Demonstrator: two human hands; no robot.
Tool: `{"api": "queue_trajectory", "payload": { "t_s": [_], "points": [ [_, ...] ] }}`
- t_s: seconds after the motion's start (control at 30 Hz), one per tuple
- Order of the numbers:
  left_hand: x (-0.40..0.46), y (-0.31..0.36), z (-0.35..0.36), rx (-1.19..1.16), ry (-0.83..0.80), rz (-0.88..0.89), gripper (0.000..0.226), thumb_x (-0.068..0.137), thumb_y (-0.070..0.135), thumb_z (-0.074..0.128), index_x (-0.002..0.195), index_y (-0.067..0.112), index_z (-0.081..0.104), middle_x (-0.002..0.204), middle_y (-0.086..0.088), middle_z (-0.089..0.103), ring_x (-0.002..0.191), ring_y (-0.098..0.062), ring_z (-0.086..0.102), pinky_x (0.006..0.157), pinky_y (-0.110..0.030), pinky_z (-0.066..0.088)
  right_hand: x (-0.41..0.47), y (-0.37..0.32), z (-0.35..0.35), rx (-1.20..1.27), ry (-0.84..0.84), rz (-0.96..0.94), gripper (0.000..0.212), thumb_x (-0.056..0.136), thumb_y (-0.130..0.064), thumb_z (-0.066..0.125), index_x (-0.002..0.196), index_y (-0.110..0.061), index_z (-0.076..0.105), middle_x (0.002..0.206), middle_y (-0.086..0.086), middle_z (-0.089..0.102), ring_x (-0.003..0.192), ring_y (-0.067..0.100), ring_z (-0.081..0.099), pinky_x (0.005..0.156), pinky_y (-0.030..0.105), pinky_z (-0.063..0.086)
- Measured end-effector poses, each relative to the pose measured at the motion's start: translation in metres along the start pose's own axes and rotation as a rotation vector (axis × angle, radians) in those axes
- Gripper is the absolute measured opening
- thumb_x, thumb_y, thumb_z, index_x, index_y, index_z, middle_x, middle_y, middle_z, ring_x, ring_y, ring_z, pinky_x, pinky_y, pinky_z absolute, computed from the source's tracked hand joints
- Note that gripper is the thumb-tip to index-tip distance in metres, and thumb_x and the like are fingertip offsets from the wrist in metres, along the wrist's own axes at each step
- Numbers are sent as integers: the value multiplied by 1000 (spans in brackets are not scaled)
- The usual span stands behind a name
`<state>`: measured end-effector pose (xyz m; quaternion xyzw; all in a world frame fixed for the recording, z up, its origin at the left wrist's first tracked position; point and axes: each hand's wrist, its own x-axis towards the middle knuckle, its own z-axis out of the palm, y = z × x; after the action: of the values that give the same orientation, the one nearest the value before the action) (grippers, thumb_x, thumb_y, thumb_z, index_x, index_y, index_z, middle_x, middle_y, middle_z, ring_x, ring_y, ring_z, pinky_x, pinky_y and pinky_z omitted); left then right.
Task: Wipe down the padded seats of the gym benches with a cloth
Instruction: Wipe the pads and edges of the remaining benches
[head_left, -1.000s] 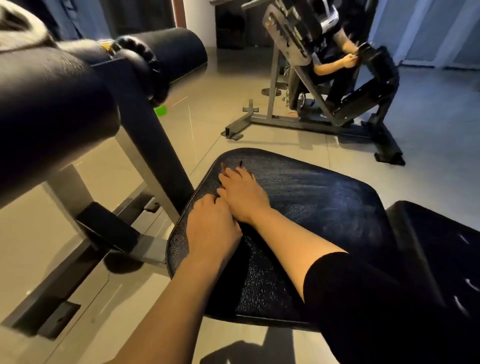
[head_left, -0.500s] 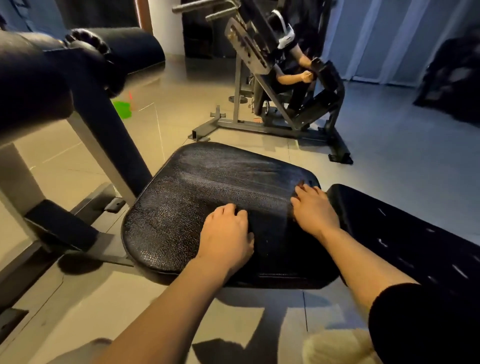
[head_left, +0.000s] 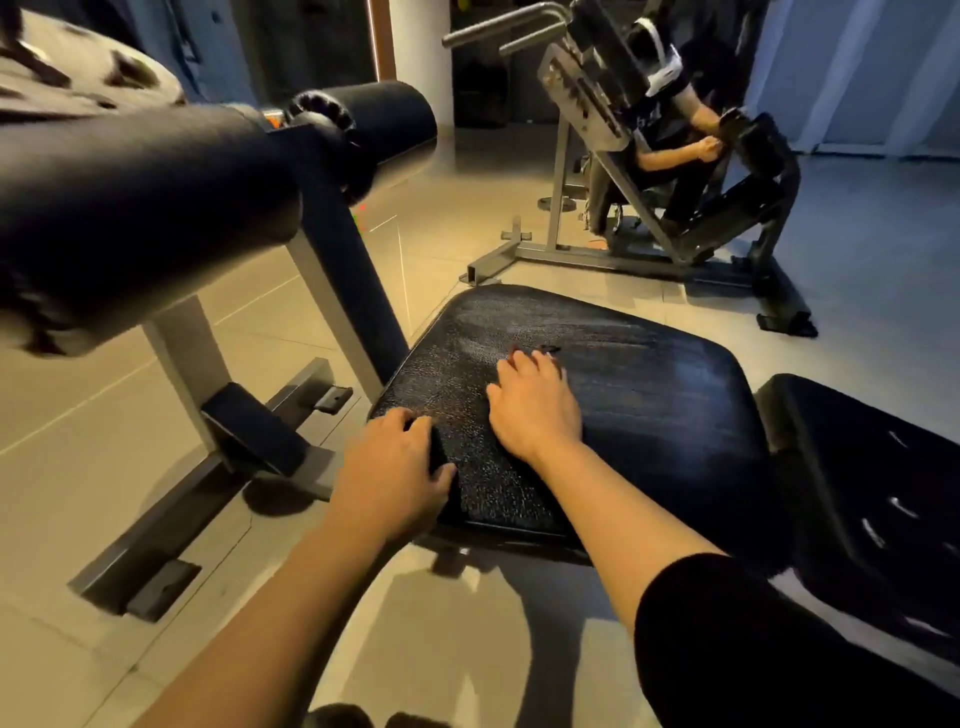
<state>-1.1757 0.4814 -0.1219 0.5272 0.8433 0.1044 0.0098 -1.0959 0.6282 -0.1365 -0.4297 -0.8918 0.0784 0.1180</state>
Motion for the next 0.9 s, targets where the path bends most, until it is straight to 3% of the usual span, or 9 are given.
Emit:
{"api": "queue_trajectory", "payload": {
  "t_s": [0.17,0.43,0.7,0.9],
  "points": [
    [-12,-25,-5,-31,27,-64,48,94,43,53,136,21,46,135,-3,47,121,-19,45,100,-32,41,6,-72,16,-44,-34,-244,51,104,-35,30,149,-13,31,157,7,26,146,27,14,120,47,14],
    [-13,13,6,-66,65,7,33,91,30,54,120,13,56,120,-6,55,108,-19,49,96,-30,41,-24,-42,-2,-19,-88,-322,49,105,-32,33,150,-14,31,157,5,26,147,26,13,120,40,14],
    [-22,96,34,14,3,304,42,91,39,49,126,15,50,131,-8,48,122,-28,43,102,-36,32,-68,79,-20,51,-51,37,50,104,-35,32,150,-17,31,160,-1,23,149,21,9,122,39,12],
    [-26,118,42,23,-37,403,48,92,39,50,134,15,45,138,-8,41,128,-28,37,108,-38,27,-104,149,-34,21,24,296,49,103,-35,29,148,-17,36,158,3,28,147,23,15,121,40,14]
  ]
}}
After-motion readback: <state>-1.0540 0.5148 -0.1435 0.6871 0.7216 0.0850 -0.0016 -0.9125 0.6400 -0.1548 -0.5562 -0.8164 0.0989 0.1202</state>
